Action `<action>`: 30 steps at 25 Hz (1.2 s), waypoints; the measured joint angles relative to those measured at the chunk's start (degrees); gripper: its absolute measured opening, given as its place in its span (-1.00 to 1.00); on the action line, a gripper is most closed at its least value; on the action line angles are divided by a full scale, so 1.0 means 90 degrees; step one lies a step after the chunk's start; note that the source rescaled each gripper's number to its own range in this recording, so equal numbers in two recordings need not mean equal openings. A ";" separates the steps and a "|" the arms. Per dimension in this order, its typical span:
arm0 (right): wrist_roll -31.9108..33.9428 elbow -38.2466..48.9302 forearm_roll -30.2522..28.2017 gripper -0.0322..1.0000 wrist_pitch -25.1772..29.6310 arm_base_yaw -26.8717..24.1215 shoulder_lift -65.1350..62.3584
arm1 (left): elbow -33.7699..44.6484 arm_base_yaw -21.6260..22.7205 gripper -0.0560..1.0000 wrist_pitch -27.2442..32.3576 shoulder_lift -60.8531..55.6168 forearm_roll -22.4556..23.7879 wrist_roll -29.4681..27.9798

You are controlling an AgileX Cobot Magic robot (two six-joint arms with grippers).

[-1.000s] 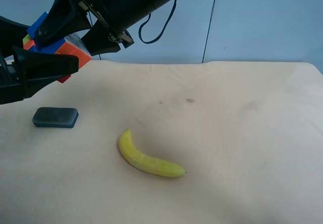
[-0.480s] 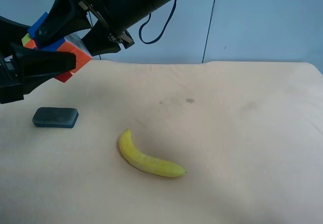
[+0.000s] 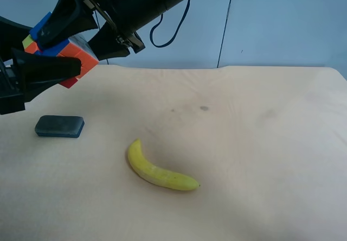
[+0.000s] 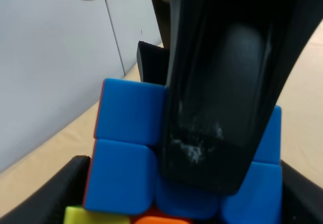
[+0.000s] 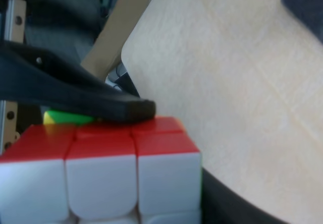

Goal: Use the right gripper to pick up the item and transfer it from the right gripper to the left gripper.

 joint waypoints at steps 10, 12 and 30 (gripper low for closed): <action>0.0527 0.0000 0.0091 -0.27 -0.0194 -0.0004 0.0000 | 0.0000 0.0000 -0.88 0.0144 0.0000 0.0044 0.0000; 0.0536 0.0000 0.0092 0.54 -0.0305 -0.0018 0.0000 | 0.0000 -0.0020 -0.88 0.0494 0.0000 0.0087 0.0051; 0.1255 0.0000 -0.1486 1.00 -0.0254 -0.0025 -0.0901 | 0.0000 -0.0026 -0.88 0.0605 0.0000 0.0137 0.0112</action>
